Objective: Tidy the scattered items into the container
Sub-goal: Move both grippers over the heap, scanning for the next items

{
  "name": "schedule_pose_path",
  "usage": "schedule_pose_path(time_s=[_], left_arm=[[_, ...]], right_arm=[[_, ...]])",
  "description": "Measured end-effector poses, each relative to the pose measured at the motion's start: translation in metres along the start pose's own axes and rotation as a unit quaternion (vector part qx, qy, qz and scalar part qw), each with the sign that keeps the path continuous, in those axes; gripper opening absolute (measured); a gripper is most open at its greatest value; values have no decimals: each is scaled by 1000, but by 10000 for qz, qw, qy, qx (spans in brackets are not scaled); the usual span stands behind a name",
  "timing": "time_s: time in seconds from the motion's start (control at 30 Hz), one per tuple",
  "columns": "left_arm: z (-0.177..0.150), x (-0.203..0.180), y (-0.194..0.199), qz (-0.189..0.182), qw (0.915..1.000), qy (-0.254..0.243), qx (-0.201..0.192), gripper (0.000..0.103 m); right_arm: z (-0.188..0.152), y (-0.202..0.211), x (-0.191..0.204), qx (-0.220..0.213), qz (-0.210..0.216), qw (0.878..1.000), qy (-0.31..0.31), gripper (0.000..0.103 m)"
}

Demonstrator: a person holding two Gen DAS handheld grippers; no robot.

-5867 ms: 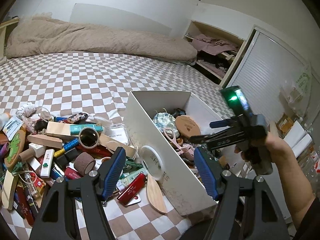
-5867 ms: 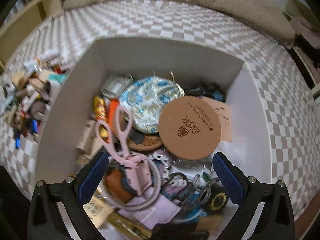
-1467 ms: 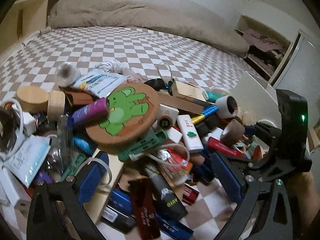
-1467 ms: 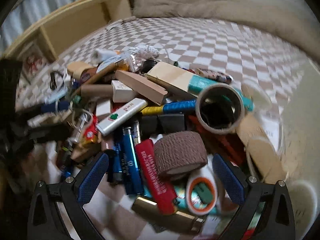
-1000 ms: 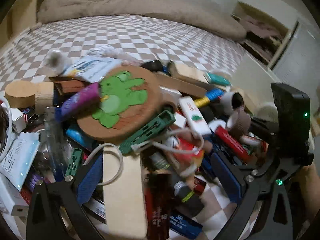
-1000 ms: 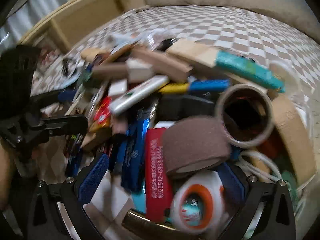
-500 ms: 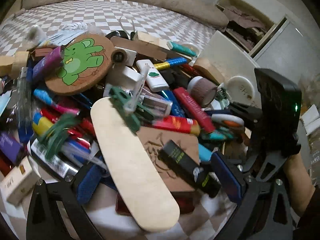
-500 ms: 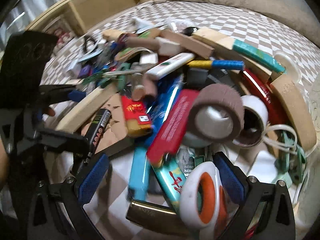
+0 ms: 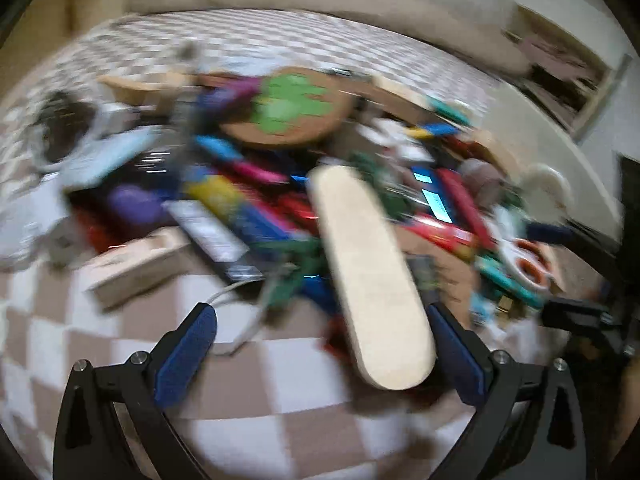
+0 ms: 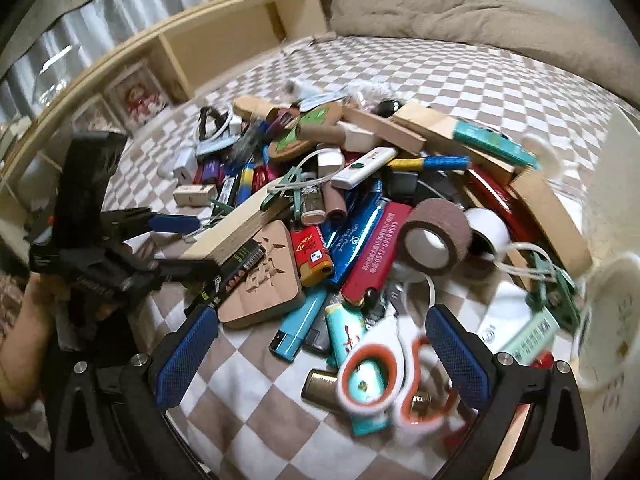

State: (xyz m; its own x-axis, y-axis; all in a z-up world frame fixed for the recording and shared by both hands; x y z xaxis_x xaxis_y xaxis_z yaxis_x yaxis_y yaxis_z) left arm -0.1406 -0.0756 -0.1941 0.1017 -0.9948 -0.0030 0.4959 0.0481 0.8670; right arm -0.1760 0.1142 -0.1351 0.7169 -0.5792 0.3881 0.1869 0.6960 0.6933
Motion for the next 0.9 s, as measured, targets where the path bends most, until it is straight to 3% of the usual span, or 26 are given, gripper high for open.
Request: schedule_pose_path(time_s=[0.1, 0.2, 0.47, 0.67, 0.8, 0.9], left_arm=[[2, 9, -2, 124, 9997, 207, 29, 103], [4, 14, -4, 559, 9982, 210, 5, 103], [3, 16, 8, 736, 9965, 308, -234, 103], [0, -6, 40, -581, 9955, 141, -733, 103], [-7, -40, 50, -714, 9911, -628, -932, 103], [-5, -58, 42, -447, 9903, -970, -891, 103]], right_arm=[[1, 8, -1, -250, -13, 9995, -195, 103], [-1, 17, -3, -444, 201, 9974, -528, 103], [-11, 20, 3, -606, 360, 9930, -949, 103], [-15, 25, 1, -727, 421, 9903, -1111, 103], [-15, 27, -3, -798, 432, 9884, -1221, 103], [-15, 28, -4, -818, 444, 9877, -1258, 103]])
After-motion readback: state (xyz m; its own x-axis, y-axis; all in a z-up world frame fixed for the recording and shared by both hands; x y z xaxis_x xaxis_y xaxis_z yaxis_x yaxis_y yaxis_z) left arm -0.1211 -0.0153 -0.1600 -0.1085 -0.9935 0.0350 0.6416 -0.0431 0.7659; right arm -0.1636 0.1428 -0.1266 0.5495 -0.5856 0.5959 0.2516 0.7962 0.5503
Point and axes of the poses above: each gripper's, at about its wrist camera, not at the fingertips, and y roughly against the way its jaws point, x to its left, z to its top, the point moved 4 cm from there along -y, roughly the way its jaws point, and after that the axes turned 9 degrees about z, right-handed, at the moved point
